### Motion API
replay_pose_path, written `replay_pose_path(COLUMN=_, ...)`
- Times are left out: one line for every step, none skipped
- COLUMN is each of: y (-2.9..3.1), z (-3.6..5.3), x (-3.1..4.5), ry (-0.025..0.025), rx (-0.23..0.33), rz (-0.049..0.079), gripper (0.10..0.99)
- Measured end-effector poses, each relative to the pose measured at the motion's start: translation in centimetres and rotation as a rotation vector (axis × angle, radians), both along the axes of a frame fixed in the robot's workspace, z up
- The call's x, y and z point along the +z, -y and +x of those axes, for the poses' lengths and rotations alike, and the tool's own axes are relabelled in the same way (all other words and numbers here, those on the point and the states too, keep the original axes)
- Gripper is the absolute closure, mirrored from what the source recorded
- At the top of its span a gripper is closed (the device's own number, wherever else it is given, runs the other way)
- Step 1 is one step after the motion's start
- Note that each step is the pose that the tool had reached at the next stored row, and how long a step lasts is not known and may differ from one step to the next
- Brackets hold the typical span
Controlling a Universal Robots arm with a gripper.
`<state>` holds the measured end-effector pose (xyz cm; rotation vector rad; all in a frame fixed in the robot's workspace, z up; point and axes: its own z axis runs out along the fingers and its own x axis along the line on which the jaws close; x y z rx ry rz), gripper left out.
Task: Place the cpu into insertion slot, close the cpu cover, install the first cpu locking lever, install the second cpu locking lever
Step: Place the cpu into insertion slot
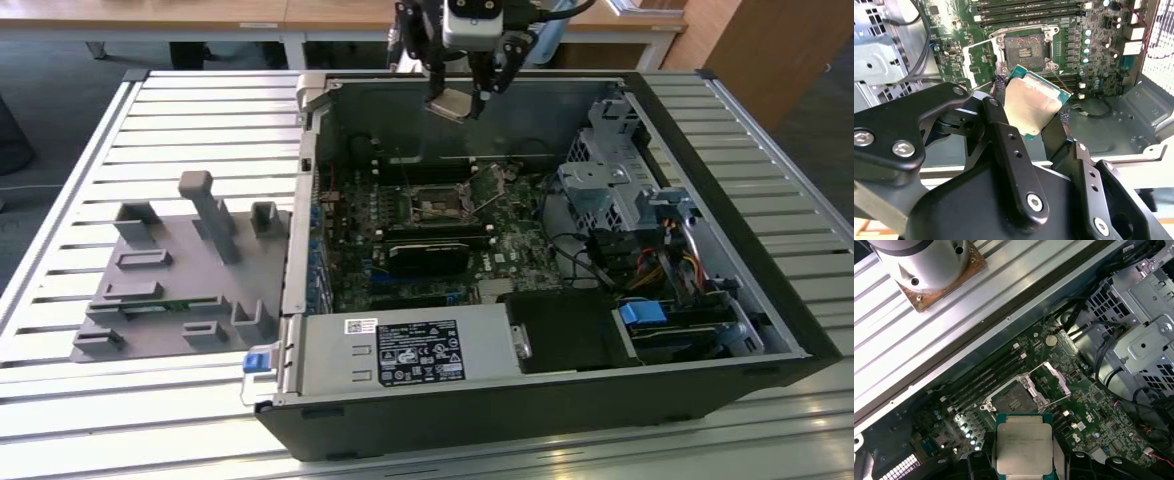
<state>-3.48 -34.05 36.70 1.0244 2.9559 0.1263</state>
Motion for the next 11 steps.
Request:
replay_pose_path(y=0.00, z=0.00, x=0.00, ry=0.0000, rx=-0.011, rz=0.000, gripper=0.549)
replay_pose_path(y=0.00, z=0.00, x=-0.01, ry=0.0000, rx=-0.022, rz=0.000, gripper=0.549)
replay_pose_path(y=0.00, z=0.00, x=-0.01, ry=0.0000, rx=-0.034, rz=0.000, gripper=0.549)
replay_pose_path(y=0.00, z=0.00, x=-0.01, ry=0.0000, rx=-0.046, rz=0.000, gripper=0.549)
replay_pose_path(y=0.00, z=0.00, x=-0.02, ry=0.0000, rx=-0.057, rz=0.000, gripper=0.549)
replay_pose_path(y=0.00, z=0.00, x=-0.02, ry=0.0000, rx=-0.069, rz=0.000, gripper=0.549)
replay_pose_path(y=0.00, z=0.00, x=-0.03, ry=0.0000, rx=-0.082, rz=-0.001, gripper=0.549)
replay_pose_path(y=0.00, z=0.00, x=-0.03, ry=0.0000, rx=-0.096, rz=-0.001, gripper=0.549)
replay_pose_path(y=0.00, z=0.00, x=-0.03, ry=0.0000, rx=-0.108, rz=-0.001, gripper=0.549)
replay_pose_path(y=0.00, z=0.00, x=-0.04, ry=0.0000, rx=-0.122, rz=-0.001, gripper=0.549)
replay_pose_path(y=0.00, z=0.00, x=-0.05, ry=0.0000, rx=-0.133, rz=-0.001, gripper=0.549)
